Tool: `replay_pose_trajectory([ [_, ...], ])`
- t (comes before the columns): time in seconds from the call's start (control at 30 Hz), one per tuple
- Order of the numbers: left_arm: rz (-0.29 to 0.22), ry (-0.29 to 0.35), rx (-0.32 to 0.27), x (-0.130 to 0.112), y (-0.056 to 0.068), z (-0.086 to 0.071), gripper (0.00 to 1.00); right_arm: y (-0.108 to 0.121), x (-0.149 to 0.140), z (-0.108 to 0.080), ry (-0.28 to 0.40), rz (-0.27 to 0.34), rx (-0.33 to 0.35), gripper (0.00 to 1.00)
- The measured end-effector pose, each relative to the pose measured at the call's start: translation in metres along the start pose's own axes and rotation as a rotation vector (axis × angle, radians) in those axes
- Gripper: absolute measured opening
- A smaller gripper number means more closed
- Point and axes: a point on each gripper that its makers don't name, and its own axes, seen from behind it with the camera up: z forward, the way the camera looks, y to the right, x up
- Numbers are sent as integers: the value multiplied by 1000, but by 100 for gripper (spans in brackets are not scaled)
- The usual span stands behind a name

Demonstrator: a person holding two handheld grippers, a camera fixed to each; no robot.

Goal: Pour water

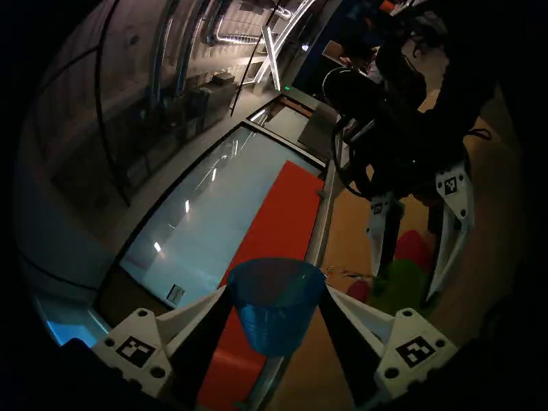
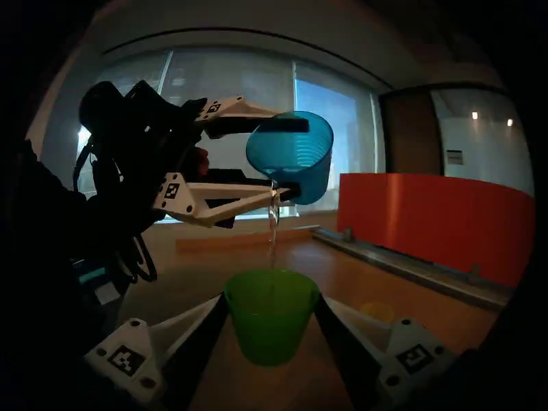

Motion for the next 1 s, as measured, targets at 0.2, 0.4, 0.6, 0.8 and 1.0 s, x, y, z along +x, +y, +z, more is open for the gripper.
replay_pose_trajectory([
  [0.2,17,1,4,2,-2,0,86,1,-1,-1,1,-3,-3,91],
  [0.4,27,-1,7,2,-2,1,86,2,-1,-1,3,-2,-5,91],
  [0.6,43,0,9,2,-1,1,86,2,1,-1,4,-5,-6,91],
  [0.8,59,6,10,3,0,1,86,2,2,-2,7,-6,-9,91],
  [1.0,80,8,10,4,-2,0,86,3,1,-3,9,-8,-10,91],
])
